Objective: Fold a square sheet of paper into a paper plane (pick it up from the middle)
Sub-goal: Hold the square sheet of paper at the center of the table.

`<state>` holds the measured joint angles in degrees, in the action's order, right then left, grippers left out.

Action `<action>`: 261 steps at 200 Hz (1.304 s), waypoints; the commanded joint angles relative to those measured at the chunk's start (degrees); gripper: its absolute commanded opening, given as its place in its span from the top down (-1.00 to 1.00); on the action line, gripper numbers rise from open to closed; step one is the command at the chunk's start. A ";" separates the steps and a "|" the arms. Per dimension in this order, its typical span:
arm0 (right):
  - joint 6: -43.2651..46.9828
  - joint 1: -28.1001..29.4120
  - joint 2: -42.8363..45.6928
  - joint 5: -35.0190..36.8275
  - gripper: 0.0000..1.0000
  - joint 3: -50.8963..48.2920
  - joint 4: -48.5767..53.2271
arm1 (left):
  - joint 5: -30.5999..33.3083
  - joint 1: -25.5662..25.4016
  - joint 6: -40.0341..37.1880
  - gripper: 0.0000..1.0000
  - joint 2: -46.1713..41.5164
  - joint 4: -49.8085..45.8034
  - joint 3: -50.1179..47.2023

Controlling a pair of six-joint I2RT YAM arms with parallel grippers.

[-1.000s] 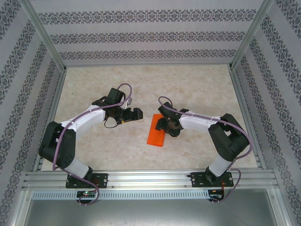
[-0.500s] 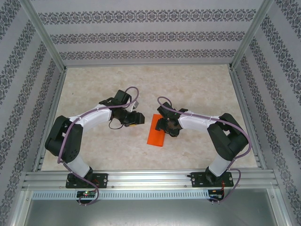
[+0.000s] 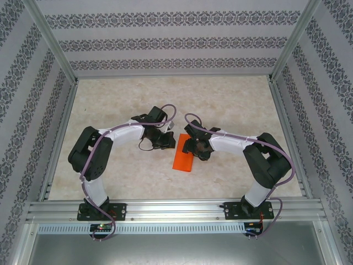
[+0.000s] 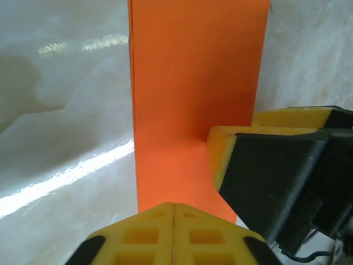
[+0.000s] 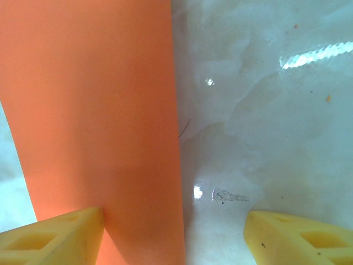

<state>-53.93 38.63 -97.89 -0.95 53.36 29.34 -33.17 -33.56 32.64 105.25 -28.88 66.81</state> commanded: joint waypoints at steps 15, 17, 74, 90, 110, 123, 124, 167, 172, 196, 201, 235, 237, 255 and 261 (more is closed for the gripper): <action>-0.45 0.77 -6.35 -0.19 -0.44 -3.80 -2.72 | -1.10 -1.53 2.73 1.00 3.03 3.26 2.16; -0.47 0.82 -6.31 -0.17 -0.44 -3.79 -2.71 | -1.11 -1.51 2.87 1.00 3.21 3.40 2.18; -0.41 0.76 -6.35 -0.24 -0.45 -4.07 -2.98 | -2.53 -1.95 4.59 1.00 6.63 5.95 3.31; -0.48 0.82 -6.43 -0.28 -0.45 -4.14 -2.99 | -2.62 -1.95 4.47 1.00 7.39 5.94 3.59; -0.54 0.81 -6.53 -0.43 -0.45 -4.25 -3.18 | -2.27 -1.97 4.43 1.00 8.15 6.11 3.68; -0.52 0.87 -6.61 -0.38 -0.45 -4.15 -3.13 | -2.66 -1.99 4.53 1.00 8.88 6.38 3.93; -0.50 0.85 -6.61 -0.37 -0.45 -4.19 -3.10 | -2.63 -1.97 4.53 1.00 8.99 6.42 3.94; -0.64 0.85 -6.70 -0.27 -0.45 -4.23 -3.02 | -2.60 -2.19 4.24 1.00 10.83 6.29 4.21; -0.73 0.96 -6.62 -0.27 -0.45 -4.32 -3.05 | -2.22 -2.12 4.09 1.00 10.93 5.86 4.21; -0.78 0.90 -6.08 -0.27 -0.46 -4.42 -3.06 | 0.22 -2.22 2.92 1.00 10.94 3.77 3.62; -0.74 0.94 -5.83 -0.17 -0.46 -4.36 -2.99 | 0.62 -2.22 2.67 1.00 10.94 3.33 3.50; -0.34 0.84 -1.20 -0.26 -0.50 -3.53 -3.93 | 2.29 -2.23 1.96 1.00 10.85 2.61 2.37; -0.26 0.90 -0.78 -0.16 -0.50 -3.53 -4.05 | 2.38 -2.22 1.98 1.00 10.85 2.54 2.37; 0.01 0.27 5.24 1.25 -0.54 -3.75 -3.95 | 3.23 -2.23 1.44 1.00 10.86 1.93 2.37; 0.05 0.11 7.42 1.84 -0.55 -3.95 -3.91 | 3.45 -2.24 1.28 1.00 10.94 1.69 2.45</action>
<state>-54.13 39.00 -95.02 -0.91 51.81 27.31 -34.24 -35.00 36.05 114.93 -24.38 69.71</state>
